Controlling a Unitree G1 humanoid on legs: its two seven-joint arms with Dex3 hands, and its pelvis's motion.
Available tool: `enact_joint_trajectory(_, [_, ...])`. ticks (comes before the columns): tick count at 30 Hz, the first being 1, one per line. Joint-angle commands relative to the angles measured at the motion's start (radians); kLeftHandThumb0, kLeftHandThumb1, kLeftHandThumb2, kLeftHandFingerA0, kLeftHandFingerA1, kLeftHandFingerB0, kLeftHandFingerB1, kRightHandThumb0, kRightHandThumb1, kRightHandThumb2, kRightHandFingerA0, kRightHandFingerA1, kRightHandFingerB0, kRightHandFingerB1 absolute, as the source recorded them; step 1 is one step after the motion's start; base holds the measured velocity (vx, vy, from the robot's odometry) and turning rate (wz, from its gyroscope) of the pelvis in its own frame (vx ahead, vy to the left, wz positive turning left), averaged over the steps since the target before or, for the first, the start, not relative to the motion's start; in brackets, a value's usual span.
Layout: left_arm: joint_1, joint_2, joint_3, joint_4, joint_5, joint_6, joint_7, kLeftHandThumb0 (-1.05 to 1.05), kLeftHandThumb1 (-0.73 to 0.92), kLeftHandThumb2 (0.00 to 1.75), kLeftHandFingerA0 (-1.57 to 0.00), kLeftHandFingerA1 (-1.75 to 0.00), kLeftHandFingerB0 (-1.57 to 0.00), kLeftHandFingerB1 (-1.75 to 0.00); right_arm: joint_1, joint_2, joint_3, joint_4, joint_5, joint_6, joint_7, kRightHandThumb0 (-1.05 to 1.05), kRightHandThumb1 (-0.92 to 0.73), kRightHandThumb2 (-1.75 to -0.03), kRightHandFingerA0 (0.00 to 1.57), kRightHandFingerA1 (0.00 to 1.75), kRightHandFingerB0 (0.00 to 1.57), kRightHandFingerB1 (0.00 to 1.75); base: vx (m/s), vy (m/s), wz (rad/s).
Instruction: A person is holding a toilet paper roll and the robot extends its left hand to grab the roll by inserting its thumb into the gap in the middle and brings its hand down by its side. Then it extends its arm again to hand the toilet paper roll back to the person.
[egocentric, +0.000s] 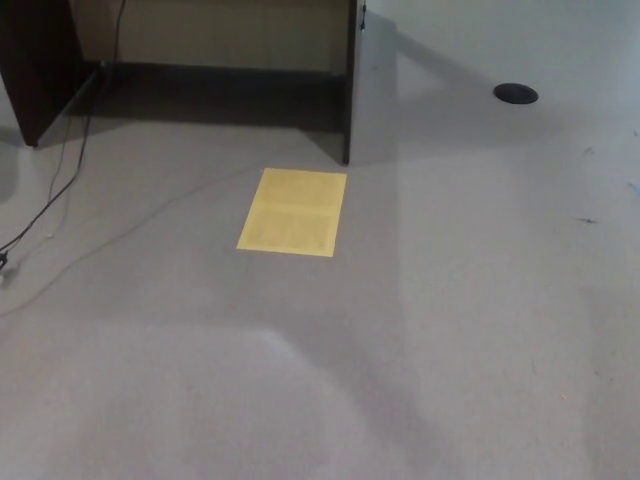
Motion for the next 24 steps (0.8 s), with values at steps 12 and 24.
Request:
enact_joint_trajectory(12, [0.052,0.034,0.023,0.033,-0.027,-0.291,-0.013,-0.22,0.5,0.55,-0.35,-0.39,-0.31,-0.31,0.003,-0.049,0.029,0.085,-0.032,-0.134,-0.037,-0.37,-0.64,-0.59,0.75,0.59,0.4,0.34,0.0,0.0,0.0])
enact_joint_trajectory(24, [0.078,0.032,0.025,0.025,-0.035,-0.366,-0.016,-0.28,0.49,0.59,-0.3,-0.39,-0.27,-0.33,0.018,-0.051,0.04,0.095,-0.033,-0.144,-0.037,-0.35,-0.64,-0.59,0.74,0.56,0.42,0.35,0.0,0.0,0.0])
